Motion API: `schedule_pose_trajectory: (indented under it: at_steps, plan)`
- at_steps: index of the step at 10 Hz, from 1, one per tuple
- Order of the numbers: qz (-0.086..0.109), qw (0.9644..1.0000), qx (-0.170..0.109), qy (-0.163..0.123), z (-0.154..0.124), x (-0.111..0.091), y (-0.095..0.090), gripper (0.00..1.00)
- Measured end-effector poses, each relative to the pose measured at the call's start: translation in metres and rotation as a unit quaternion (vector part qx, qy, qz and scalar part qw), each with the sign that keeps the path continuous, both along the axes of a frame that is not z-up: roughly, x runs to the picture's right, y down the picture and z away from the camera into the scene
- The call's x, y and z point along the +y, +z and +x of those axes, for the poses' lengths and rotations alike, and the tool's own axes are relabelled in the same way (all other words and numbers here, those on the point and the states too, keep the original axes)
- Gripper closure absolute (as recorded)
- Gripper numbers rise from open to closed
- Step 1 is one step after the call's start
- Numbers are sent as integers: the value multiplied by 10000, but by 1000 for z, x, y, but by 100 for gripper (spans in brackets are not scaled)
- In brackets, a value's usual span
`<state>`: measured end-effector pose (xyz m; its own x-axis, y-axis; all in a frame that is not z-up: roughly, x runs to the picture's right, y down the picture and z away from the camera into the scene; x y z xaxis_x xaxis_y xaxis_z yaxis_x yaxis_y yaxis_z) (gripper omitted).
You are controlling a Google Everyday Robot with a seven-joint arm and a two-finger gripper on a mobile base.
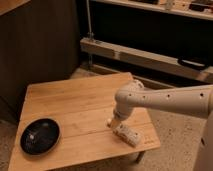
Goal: Place the bottle in the ceramic bowl
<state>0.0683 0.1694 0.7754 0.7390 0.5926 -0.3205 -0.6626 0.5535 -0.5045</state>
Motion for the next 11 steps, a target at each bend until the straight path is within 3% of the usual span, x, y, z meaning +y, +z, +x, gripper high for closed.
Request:
schedule_pose_trajectory:
  at_steps: [5,6,8,9,11]
  plan:
    - [41,10000,-69,-46,1,0,2,35]
    - [111,9996,-191,-149,4,-1,5,35]
    - [357,9951,-871,-287,12,0,17,35]
    - [341,9923,-1150,-323,17,4,25,35]
    - [149,9903,-1320,-409,19,11,36,35]
